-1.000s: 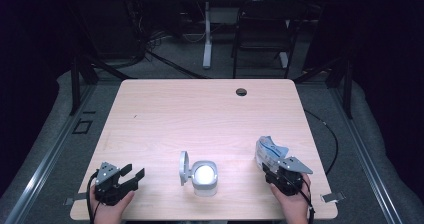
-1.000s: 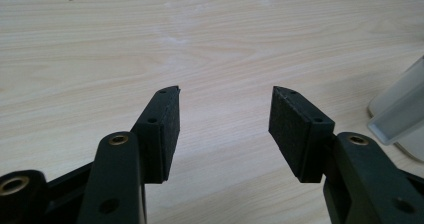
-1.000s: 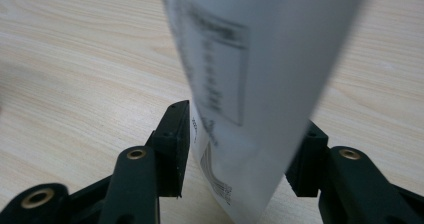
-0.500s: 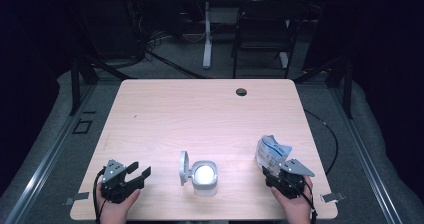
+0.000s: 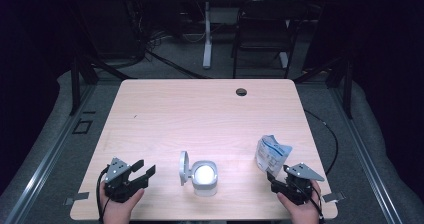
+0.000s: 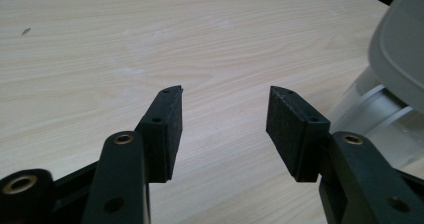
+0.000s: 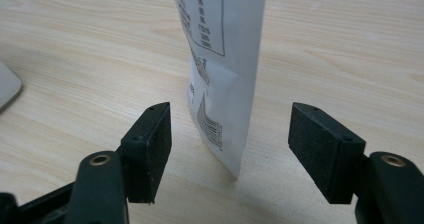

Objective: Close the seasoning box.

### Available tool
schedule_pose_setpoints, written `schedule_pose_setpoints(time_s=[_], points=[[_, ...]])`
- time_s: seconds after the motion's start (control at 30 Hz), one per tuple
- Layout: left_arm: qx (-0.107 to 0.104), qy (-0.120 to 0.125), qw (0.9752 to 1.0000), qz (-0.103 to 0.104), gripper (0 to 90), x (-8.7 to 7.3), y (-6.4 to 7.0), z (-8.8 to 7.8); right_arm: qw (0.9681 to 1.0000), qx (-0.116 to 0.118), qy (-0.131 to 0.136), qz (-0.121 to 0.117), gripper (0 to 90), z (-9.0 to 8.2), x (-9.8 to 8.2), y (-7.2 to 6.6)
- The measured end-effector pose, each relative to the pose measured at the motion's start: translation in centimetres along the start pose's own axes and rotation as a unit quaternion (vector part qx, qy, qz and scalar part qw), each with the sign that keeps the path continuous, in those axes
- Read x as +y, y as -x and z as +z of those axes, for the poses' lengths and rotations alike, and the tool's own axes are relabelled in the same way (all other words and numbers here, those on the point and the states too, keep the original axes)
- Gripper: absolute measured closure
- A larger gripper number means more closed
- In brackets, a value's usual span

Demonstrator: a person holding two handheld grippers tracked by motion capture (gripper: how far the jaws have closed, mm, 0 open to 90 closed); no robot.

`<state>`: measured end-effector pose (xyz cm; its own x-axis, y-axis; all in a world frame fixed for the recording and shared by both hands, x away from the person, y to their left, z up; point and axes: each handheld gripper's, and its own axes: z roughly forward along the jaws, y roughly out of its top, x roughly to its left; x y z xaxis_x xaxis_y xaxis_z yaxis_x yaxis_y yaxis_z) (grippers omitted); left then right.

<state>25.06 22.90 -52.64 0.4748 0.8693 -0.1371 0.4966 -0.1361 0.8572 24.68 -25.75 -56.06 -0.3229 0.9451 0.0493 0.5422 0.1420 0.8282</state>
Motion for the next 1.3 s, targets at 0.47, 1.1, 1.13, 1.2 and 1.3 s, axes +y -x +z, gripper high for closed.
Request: schedule_pose_setpoints(time_s=[0.47,1.1,1.13,1.2,1.3], points=[[-0.038,0.006,0.9985,0.038,63.6,1.3,2.4,-0.3,1.0000,0.004,0.003,-0.003,32.4,-0.4,0.0,-0.2],[-0.087,0.003,0.9930,0.080,90.0,2.4,5.3,-0.6,1.0000,0.006,-0.003,-0.002,32.4,-0.5,-0.1,-0.2],[-0.089,0.004,0.9925,0.083,90.0,2.5,5.4,-0.6,1.0000,0.006,-0.004,-0.003,32.4,-0.5,0.0,-0.2],[-0.093,0.004,0.9921,0.084,90.0,2.5,5.6,-0.6,1.0000,0.006,-0.003,-0.002,32.4,-0.5,0.0,-0.2],[-0.098,0.007,0.9914,0.086,90.0,2.7,5.9,-0.8,1.0000,0.005,-0.002,-0.002,32.4,-0.6,0.0,-0.2]])
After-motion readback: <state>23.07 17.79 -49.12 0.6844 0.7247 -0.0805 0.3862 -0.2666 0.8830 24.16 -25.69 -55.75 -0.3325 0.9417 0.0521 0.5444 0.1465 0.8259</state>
